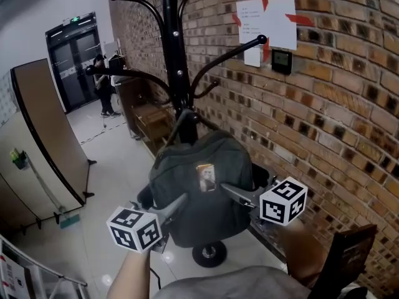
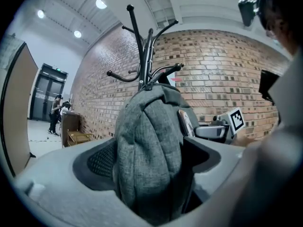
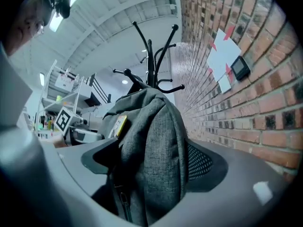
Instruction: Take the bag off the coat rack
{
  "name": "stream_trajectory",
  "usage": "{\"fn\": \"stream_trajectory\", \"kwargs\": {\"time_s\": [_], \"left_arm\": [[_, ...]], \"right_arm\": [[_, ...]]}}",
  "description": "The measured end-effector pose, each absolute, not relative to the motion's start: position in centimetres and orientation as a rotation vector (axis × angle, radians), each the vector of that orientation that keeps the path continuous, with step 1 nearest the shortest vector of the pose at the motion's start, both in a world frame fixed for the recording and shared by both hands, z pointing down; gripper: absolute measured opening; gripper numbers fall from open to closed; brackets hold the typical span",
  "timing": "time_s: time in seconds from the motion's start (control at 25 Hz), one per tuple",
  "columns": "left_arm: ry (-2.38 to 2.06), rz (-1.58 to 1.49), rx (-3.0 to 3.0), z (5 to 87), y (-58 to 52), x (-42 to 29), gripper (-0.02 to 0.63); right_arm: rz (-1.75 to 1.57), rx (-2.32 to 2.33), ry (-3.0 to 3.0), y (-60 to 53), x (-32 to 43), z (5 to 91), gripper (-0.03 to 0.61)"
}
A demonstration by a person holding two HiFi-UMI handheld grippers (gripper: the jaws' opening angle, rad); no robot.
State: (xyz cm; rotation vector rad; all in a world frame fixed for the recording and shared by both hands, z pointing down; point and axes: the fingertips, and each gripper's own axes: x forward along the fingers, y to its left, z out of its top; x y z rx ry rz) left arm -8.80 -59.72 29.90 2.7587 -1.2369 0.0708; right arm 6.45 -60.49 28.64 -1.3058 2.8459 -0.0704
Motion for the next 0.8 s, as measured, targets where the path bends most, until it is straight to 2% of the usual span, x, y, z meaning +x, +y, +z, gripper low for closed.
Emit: {"fn": "stream_trajectory", "kwargs": {"time_s": [0.52,0.8], "left_arm": [[-1.248,0.066,2.738,30.0,-59.9,-8.6,0.354],[-1.216,0.05,2.703,28.3,-59.1,-8.1,0.305]], "right_arm": [[-0.091,-1.359,2.844,-61.0,6.1,29.3,0.355],[-0.12,-1.348,2.823,-60.2,6.3,27.6,0.287]]}}
